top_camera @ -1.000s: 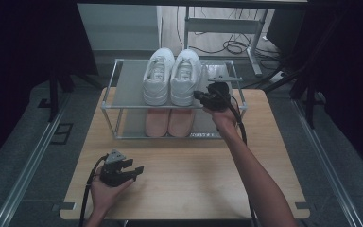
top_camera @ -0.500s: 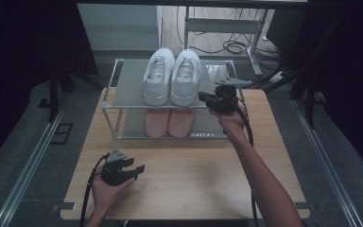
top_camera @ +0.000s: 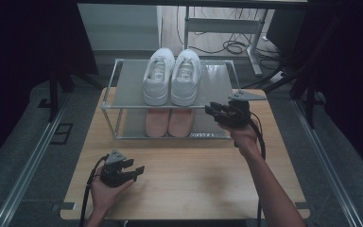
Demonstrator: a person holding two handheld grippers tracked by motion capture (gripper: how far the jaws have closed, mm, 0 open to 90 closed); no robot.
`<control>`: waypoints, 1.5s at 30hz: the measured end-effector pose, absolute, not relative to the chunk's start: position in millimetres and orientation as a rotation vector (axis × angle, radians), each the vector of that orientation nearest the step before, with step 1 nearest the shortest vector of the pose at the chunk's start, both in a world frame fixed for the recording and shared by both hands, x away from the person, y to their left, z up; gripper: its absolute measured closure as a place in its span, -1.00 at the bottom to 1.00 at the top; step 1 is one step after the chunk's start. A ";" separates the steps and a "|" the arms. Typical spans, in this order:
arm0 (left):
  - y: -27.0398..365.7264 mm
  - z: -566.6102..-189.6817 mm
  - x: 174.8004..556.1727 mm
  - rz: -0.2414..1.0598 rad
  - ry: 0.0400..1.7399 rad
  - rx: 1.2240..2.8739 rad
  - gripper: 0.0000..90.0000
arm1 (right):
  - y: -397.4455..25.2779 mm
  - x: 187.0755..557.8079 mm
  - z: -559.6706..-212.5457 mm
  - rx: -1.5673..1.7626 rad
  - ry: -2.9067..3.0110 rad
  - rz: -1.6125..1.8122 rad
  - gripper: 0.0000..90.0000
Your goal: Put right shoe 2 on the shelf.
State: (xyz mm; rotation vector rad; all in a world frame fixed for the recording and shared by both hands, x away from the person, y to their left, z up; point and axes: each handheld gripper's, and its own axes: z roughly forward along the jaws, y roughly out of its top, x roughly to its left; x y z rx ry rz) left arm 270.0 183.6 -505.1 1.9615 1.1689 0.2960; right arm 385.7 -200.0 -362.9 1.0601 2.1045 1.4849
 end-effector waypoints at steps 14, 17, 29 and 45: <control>181.9 -505.6 269.1 0.300 1.172 1.965 -0.03 | -231.3 343.5 -399.6 1.048 2.126 1.525 0.34; 182.0 -505.6 268.9 0.299 1.173 1.965 -0.03 | -234.5 335.0 -408.8 1.045 2.142 1.512 0.24; 183.6 -506.0 268.8 0.296 1.181 1.961 -0.04 | -241.0 315.5 -456.2 1.048 2.221 1.423 0.02; 183.0 -507.3 269.0 0.299 1.180 1.969 -0.04 | -242.2 314.6 -490.5 1.118 2.234 1.346 -0.14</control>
